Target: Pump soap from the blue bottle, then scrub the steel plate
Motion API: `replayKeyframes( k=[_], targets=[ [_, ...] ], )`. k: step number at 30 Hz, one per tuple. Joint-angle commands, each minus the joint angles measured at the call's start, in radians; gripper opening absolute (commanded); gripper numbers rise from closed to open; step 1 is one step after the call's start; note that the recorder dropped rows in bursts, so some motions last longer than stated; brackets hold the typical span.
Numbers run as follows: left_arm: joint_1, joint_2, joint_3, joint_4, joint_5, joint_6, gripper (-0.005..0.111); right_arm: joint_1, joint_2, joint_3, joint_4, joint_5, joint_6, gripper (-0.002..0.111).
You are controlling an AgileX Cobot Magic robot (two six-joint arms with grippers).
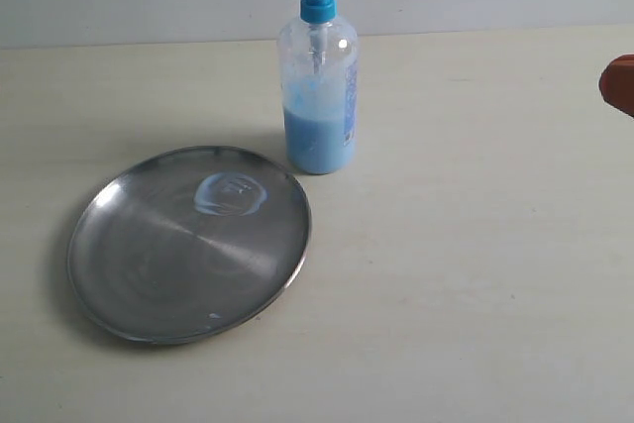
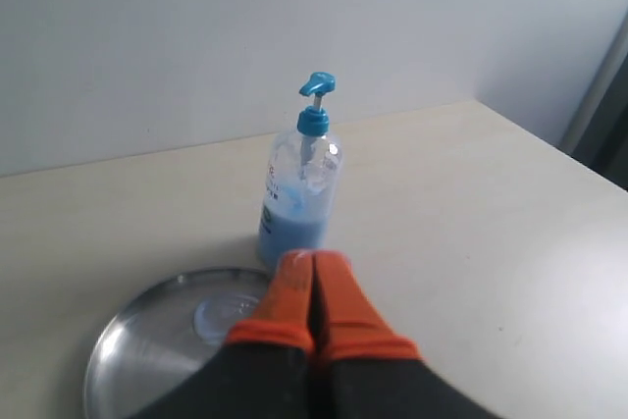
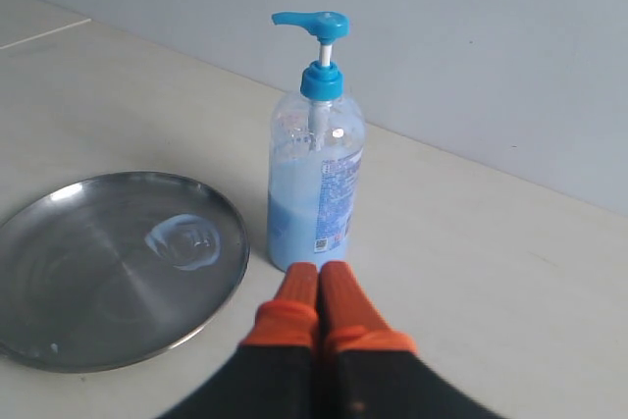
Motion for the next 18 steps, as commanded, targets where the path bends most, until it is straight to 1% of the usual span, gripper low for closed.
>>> replayKeyframes(
  k=[1,5,11,13,15,17,18],
  targets=[
    [-0.004,-0.035,0.063,-0.003,-0.002,0.006,0.000,-0.002,-0.004,0.003,0.003,-0.005,-0.004,0.000],
    [-0.004,-0.067,0.104,-0.003,0.000,0.006,0.000,-0.002,-0.004,0.003,0.003,-0.005,-0.004,0.000],
    [-0.004,-0.120,0.131,0.016,-0.001,0.006,0.000,-0.002,-0.004,0.003,-0.001,-0.005,-0.004,0.000],
    [-0.004,-0.147,0.162,0.024,-0.020,0.006,0.000,-0.002,-0.004,0.003,-0.001,-0.005,-0.004,0.000],
    [-0.004,-0.181,0.208,0.037,-0.102,0.002,0.000,-0.002,-0.004,0.003,-0.001,-0.005,-0.004,0.000],
    [-0.004,-0.222,0.281,0.037,-0.314,-0.002,0.000,-0.002,-0.004,0.003,-0.001,-0.005,-0.004,0.000],
    [-0.004,-0.232,0.305,0.037,-0.378,-0.002,0.000,-0.002,-0.004,0.003,-0.001,-0.005,-0.004,0.000]
  ],
)
